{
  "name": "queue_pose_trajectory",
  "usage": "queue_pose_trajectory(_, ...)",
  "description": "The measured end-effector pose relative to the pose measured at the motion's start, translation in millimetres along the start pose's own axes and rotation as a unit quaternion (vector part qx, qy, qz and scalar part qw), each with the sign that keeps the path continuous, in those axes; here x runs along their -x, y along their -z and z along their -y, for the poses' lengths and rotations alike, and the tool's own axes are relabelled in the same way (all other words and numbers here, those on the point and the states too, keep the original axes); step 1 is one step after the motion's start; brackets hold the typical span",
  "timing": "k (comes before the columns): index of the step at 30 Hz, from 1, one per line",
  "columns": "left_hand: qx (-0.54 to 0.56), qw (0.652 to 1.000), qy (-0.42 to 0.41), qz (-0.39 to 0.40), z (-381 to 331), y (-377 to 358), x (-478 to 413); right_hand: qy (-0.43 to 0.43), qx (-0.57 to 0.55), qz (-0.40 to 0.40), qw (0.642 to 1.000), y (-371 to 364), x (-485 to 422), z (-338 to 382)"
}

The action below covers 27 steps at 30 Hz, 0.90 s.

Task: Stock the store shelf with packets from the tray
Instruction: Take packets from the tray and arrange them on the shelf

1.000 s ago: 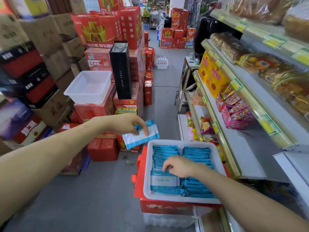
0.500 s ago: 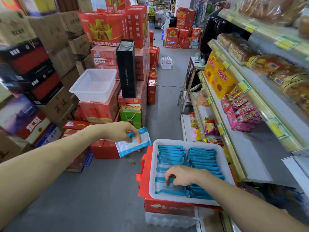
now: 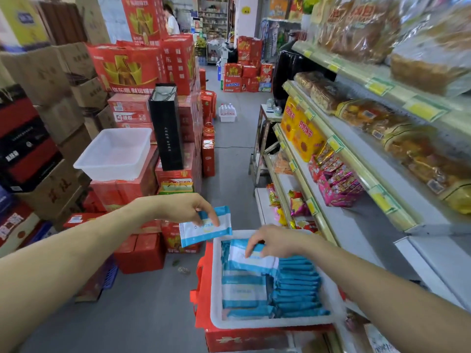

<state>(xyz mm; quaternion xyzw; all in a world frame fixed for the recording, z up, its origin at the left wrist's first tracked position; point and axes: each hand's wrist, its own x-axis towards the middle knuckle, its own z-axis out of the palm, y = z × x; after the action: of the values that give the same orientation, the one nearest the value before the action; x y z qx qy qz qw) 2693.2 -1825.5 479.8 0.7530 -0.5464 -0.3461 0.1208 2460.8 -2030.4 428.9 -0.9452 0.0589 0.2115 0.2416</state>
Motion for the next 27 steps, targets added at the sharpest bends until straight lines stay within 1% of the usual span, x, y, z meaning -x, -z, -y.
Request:
queue_pose_trajectory(3, -0.014, 0.999, -0.032, 0.003, -29.0, 33.8, -17.1, -0.027, 0.008, -0.05, 0.998, 69.7, 32.7, -0.4)
queue_pose_trajectory(7, -0.056, 0.994, -0.089, -0.013, -84.2, 92.4, -42.1, -0.069, 0.091, -0.114, 0.987, 163.6, 99.5, 2.4)
queue_pose_trajectory(11, -0.094, 0.98, -0.166, -0.053, -165.5, 149.5, -55.7, -0.11, 0.129, -0.176, 0.97, 244.5, 192.5, 15.1)
queue_pose_trajectory(14, -0.101, 0.962, -0.238, -0.082, -239.1, 182.1, -59.7, -0.152, 0.147, -0.211, 0.954, 284.9, 268.2, 18.0)
queue_pose_trajectory(17, -0.099, 0.939, -0.321, -0.073, -314.0, 202.2, -65.8, -0.214, 0.123, -0.269, 0.931, 303.1, 350.5, 15.2)
queue_pose_trajectory(21, -0.116, 0.898, -0.416, -0.078, -415.4, 202.4, -80.4, -0.278, 0.11, -0.326, 0.897, 297.6, 459.0, 18.3)
queue_pose_trajectory(24, -0.095, 0.867, -0.487, -0.034, -489.7, 183.1, -90.5, -0.335, 0.109, -0.35, 0.868, 277.0, 531.8, 23.4)
queue_pose_trajectory(27, -0.105, 0.83, -0.547, -0.001, -555.5, 153.3, -98.4, -0.391, 0.076, -0.366, 0.841, 246.4, 594.6, 33.2)
